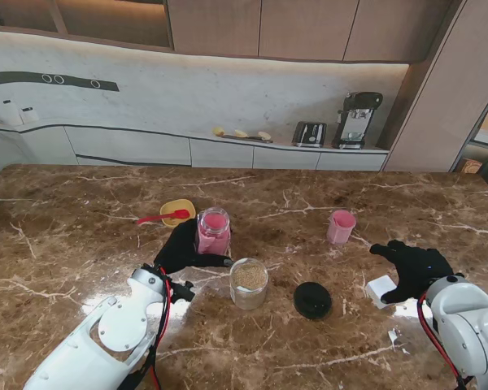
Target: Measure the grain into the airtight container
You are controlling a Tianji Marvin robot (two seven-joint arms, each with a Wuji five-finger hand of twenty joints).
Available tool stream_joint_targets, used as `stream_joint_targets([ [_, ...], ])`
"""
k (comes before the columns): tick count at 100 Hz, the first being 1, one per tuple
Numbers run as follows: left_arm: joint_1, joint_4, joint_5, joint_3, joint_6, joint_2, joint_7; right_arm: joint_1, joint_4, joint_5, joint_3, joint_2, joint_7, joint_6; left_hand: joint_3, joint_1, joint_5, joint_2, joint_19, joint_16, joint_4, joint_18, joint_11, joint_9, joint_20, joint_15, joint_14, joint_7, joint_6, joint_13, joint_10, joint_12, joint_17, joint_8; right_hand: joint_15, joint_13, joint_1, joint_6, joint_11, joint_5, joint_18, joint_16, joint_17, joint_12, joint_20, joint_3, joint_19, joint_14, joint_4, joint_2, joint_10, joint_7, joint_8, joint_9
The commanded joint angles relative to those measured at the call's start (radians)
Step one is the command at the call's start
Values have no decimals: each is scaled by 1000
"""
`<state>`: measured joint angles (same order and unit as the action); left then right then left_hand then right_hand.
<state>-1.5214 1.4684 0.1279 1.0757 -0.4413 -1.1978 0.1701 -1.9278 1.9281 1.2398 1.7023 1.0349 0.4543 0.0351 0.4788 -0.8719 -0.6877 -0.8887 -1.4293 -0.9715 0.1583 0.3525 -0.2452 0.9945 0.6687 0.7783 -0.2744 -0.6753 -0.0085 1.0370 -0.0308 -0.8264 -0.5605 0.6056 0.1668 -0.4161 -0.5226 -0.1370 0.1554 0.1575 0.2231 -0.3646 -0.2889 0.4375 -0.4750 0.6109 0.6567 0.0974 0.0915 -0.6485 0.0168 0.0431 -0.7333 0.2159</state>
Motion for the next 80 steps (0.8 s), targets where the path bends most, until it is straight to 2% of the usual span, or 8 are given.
stream_joint_targets([
  [1, -5, -7, 2, -2, -2, -3, 7, 12, -40, -16, 1, -9, 15, 9, 391, -171, -201, 395, 1, 5, 51, 0, -88, 85, 21, -26, 62, -193, -196, 0, 104, 0, 11, 47, -30, 63, -51, -8, -48, -22, 46, 43, 8, -42, 40, 29, 11, 21, -9, -37, 13, -75, 114, -48],
  [17, -6, -12, 4, -6, 5, -7, 19, 52, -100, 34, -27, -18, 48, 33, 383, -167, -193, 394, 1, 4, 53, 0, -85, 83, 23, -27, 61, -186, -190, 0, 99, 2, 10, 46, -39, 103, -87, 6, -103, -11, 20, 67, -3, -89, 64, 67, 19, 13, 4, -60, 25, -89, 353, -80],
  [32, -3, -26, 0, -12, 6, -12, 33, 91, -164, 48, -59, -25, 50, 46, 380, -170, -195, 395, 2, 4, 52, -2, -83, 83, 25, -28, 60, -184, -188, -2, 96, 0, 12, 45, -20, 85, -116, 12, -101, -10, -10, 64, -50, -67, 67, 105, 40, -3, 10, -84, 25, -67, 364, -81],
  [40, -2, -31, -5, -15, 7, -13, 31, 109, -194, 64, -76, -28, 51, 52, 379, -171, -197, 395, 1, 4, 51, 0, -83, 84, 27, -27, 59, -185, -187, 0, 96, 0, 13, 46, 3, 61, -118, 18, -45, -22, -23, 48, -70, -15, 83, 156, 64, -17, 18, -103, 18, -45, 231, -79],
  [47, -2, -31, -5, -16, 7, -12, 29, 123, -222, 81, -88, -30, 27, 63, 377, -170, -197, 394, 0, 4, 51, 0, -83, 87, 28, -27, 61, -185, -189, 1, 98, -1, 12, 46, 33, 22, -81, 15, 25, -44, -47, 27, -106, 23, 94, 356, 94, -32, 43, -198, 5, 10, 47, -62],
  [55, -3, -29, -7, -15, 7, -12, 29, 139, -254, 88, -101, -33, -3, 78, 373, -167, -194, 399, 0, 4, 53, -2, -81, 86, 29, -26, 60, -183, -189, 2, 95, -2, 11, 44, 74, -21, -96, -27, 94, -30, -82, -5, -134, 53, 98, 470, 121, -55, 43, -215, -14, 90, -80, -35],
  [71, 2, -31, -8, -18, 12, -14, 30, 173, -316, 85, -130, -37, -61, 89, 367, -170, -196, 399, 1, 3, 53, -4, -79, 88, 30, -25, 61, -183, -190, 0, 95, -5, 12, 42, 117, -80, -159, -82, 179, -9, -108, -28, -189, 72, 101, 577, 164, -69, 23, -169, -38, 152, -170, -3],
  [80, 6, -32, -9, -22, 14, -13, 28, 188, -346, 74, -142, -39, -88, 96, 366, -170, -195, 402, 1, 3, 52, -5, -78, 87, 31, -25, 62, -184, -192, -1, 98, -6, 12, 42, 148, -116, -145, -106, 231, 34, -103, -45, -210, 89, 100, 567, 191, -78, 32, -174, -57, 170, -188, 44],
])
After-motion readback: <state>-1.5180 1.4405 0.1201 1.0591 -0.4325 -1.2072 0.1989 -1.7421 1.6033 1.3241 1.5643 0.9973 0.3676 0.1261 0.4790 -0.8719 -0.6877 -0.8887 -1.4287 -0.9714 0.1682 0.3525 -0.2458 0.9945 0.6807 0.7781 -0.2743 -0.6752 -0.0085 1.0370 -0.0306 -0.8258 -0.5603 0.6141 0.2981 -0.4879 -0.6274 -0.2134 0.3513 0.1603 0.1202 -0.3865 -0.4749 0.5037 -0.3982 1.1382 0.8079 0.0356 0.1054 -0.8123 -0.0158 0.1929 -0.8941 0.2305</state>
